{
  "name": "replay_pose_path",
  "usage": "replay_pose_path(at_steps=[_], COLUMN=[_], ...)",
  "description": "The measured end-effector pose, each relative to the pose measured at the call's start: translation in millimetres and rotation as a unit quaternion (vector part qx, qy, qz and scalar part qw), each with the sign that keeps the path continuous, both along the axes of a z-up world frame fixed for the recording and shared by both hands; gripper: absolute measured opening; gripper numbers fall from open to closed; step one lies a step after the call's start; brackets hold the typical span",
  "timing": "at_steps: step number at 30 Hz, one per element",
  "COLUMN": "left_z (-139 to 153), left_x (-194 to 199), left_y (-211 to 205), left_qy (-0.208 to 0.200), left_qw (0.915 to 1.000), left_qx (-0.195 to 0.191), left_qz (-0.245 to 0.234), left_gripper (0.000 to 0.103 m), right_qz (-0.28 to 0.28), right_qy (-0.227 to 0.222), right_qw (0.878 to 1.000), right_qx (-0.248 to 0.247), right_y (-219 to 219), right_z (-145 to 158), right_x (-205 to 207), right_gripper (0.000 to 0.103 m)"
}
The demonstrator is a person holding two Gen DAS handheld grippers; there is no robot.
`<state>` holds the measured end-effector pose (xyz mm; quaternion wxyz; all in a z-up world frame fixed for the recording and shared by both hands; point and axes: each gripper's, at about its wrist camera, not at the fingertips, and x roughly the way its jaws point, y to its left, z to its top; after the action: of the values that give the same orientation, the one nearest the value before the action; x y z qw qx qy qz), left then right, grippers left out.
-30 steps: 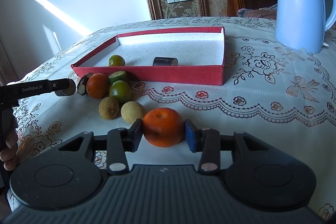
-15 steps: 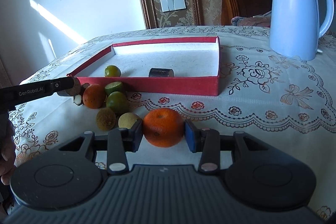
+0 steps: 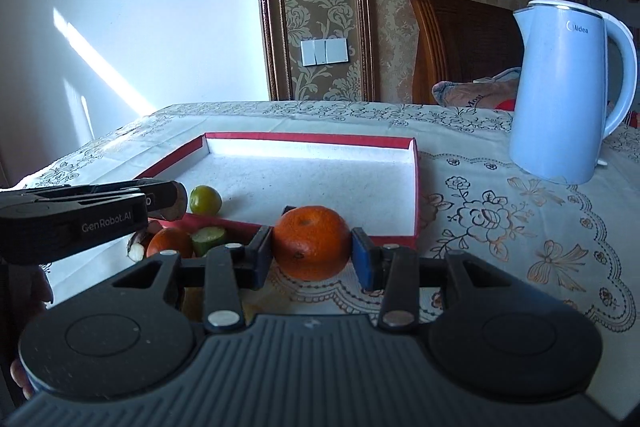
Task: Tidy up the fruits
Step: 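Carry the chocolate bar in the left tool and orange in the right tool over the tray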
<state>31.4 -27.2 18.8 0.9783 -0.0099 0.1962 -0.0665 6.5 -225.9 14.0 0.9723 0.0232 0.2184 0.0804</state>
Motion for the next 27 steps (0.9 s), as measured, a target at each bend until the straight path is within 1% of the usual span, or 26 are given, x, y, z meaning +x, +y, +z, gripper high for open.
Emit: replay_pose_path(at_steps=[6, 12, 18, 27], left_z=[3, 3, -6, -14], left_x=[24, 48, 55, 59], left_y=[-15, -22, -40, -44], left_qy=[0.000, 0.021, 0.022, 0.030], left_qw=[1.0000, 0.9998, 0.9996, 0.9991], left_qx=[0.004, -0.008, 0.018, 0.028], left_qz=[-0.005, 0.001, -0.010, -0.008], left_gripper=[0.028, 0.028, 0.028, 0.028], right_qz=[-0.023, -0.035, -0.046, -0.057], right_qy=[0.002, 0.010, 0.023, 0.037], right_qw=[1.000, 0.999, 0.999, 0.998], right_qx=[-0.009, -0.015, -0.001, 0.011], right_y=[-6, -9, -18, -24], right_z=[7, 5, -2, -11], right_x=[26, 46, 58, 66], right_gripper=[0.039, 0.039, 0.039, 0.039])
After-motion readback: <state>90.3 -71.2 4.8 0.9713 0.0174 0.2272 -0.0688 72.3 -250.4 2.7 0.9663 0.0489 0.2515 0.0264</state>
